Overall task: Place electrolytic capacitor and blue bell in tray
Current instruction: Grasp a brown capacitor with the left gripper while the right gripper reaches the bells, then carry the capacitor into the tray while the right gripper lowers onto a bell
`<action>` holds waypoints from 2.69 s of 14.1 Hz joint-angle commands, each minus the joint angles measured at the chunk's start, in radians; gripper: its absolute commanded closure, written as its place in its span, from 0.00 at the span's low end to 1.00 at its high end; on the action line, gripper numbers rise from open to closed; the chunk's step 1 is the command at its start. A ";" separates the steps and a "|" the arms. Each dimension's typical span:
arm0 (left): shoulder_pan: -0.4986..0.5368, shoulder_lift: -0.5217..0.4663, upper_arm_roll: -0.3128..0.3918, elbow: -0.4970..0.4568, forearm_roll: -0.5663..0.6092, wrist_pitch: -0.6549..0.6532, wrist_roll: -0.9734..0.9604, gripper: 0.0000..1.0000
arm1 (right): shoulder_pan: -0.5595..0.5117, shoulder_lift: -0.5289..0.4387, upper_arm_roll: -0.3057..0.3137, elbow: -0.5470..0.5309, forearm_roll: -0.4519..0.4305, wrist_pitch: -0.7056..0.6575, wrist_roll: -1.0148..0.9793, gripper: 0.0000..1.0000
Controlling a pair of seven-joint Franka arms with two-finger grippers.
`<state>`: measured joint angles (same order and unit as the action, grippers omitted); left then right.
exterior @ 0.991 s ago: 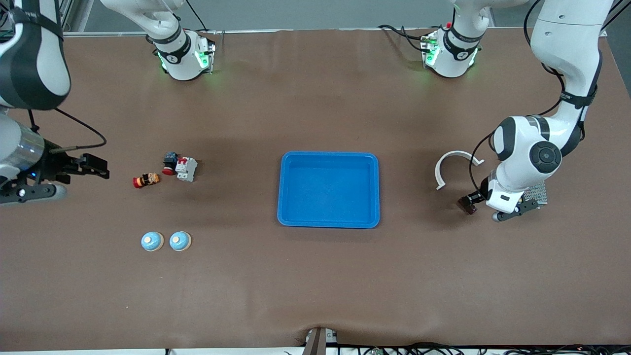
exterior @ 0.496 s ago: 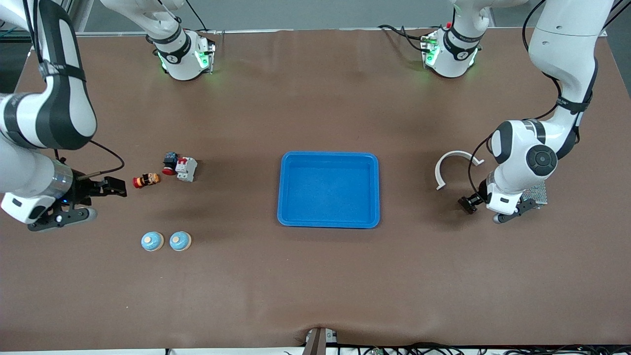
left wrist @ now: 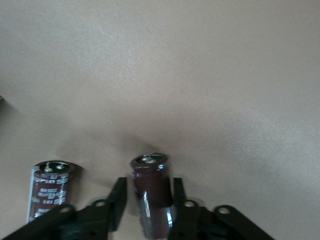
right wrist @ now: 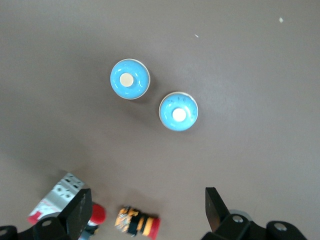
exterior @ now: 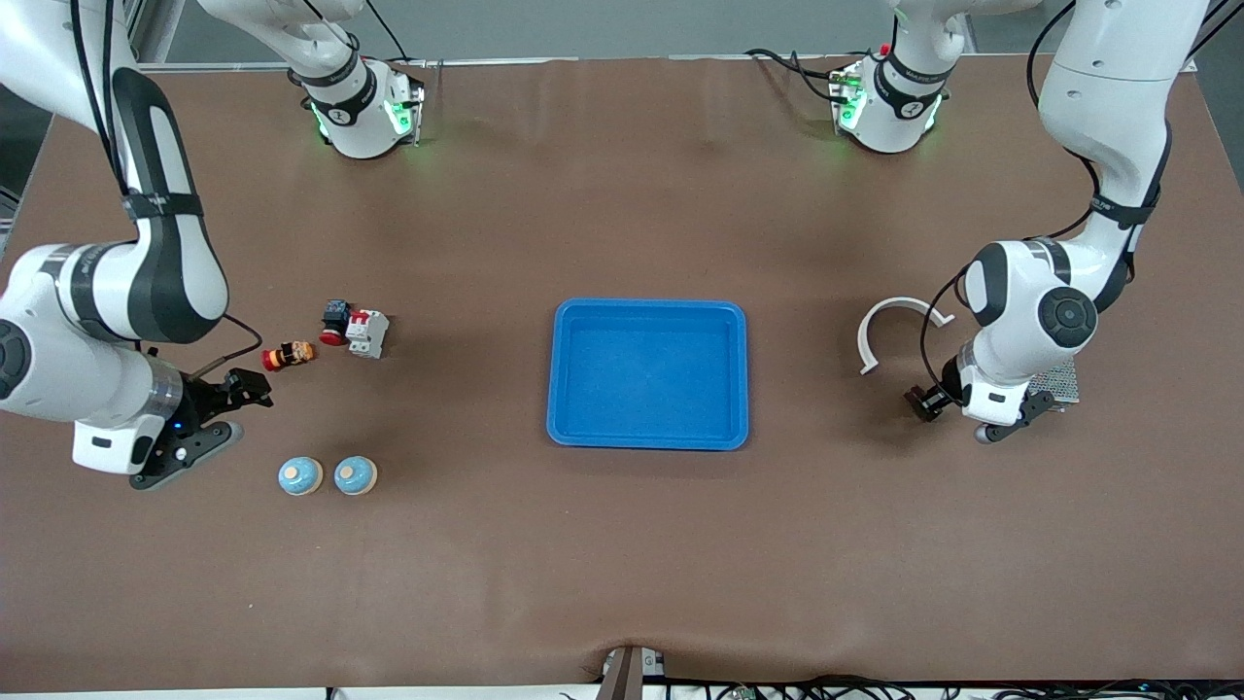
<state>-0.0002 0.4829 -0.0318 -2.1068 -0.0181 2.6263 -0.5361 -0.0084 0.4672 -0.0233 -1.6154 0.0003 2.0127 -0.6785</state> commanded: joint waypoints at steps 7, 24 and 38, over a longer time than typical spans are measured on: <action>-0.003 -0.003 -0.007 0.013 -0.026 0.014 -0.011 1.00 | -0.024 0.149 0.003 0.026 0.013 0.158 -0.271 0.00; -0.271 -0.050 -0.025 0.264 -0.016 -0.353 -0.229 1.00 | -0.010 0.249 0.008 0.025 0.029 0.340 -0.454 0.00; -0.557 0.032 -0.023 0.303 -0.013 -0.347 -0.714 1.00 | -0.013 0.301 0.009 0.025 0.064 0.386 -0.460 0.00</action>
<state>-0.5294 0.4849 -0.0643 -1.8327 -0.0216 2.2810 -1.2054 -0.0105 0.7527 -0.0216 -1.6111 0.0469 2.3941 -1.1120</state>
